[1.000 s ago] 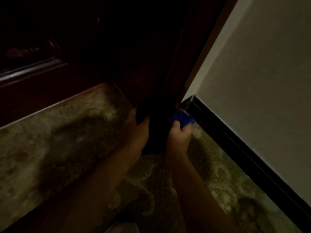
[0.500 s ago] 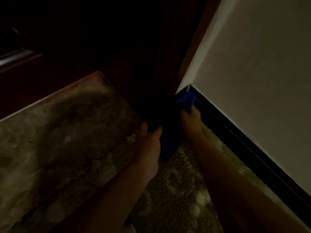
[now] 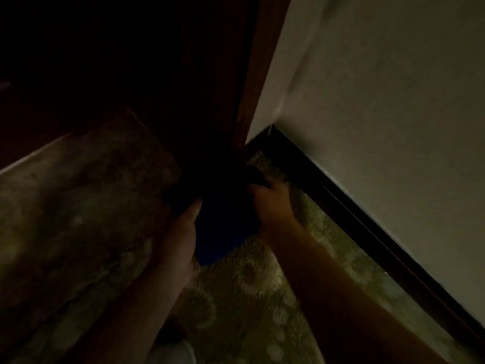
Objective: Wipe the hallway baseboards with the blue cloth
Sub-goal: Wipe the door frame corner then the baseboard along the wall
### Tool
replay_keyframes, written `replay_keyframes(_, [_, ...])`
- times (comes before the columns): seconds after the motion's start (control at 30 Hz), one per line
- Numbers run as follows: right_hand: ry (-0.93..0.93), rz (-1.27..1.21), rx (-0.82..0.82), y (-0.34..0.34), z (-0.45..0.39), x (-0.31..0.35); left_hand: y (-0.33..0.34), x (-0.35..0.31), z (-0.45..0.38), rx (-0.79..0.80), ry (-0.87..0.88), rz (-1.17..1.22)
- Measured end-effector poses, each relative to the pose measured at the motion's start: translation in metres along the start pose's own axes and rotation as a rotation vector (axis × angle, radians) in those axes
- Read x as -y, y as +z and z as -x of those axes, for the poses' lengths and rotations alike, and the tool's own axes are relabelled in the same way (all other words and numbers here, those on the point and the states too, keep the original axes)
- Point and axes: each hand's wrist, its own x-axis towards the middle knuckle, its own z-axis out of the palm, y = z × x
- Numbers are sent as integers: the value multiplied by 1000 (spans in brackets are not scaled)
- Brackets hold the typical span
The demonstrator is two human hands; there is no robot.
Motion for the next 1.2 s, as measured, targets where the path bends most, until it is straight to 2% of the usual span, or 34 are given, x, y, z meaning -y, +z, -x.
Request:
replay_keyframes(0.07, [-47,-41,-48,-10,14,-1,5,-11,15,41,-7,17])
replay_keyframes(0.17, [-65,-130,-23,-22,46,10,-6,-23,51,68,-6,102])
replay_keyframes(0.27, [-73,-92,-9,-23,83,22,-24,-27,95,78,20,115])
replay_keyframes(0.37, [-132,204,20,-9,150,30,-51,-39,147,-69,31,95])
replay_keyframes(0.4, [-134,237,44,-4,173,33,-63,-40,163,-101,53,81])
replay_keyframes(0.5, [-27,71,120,-3,232,42,-97,-48,214,-175,169,103])
replay_keyframes(0.57, [91,-52,251,-1,263,49,-123,-51,244,-219,206,76])
replay_keyframes(0.67, [-58,60,337,11,308,49,-164,-53,288,-233,188,128])
replay_keyframes(0.8, [-214,203,387,40,370,36,-218,-39,346,-410,268,132])
replay_keyframes(0.9, [-348,429,372,59,423,24,-252,-18,389,-532,308,205])
replay_keyframes(1.0, [-369,465,358,72,474,14,-285,10,429,-605,332,285])
replay_keyframes(1.2, [-345,521,519,95,576,-20,-353,76,495,-550,271,766])
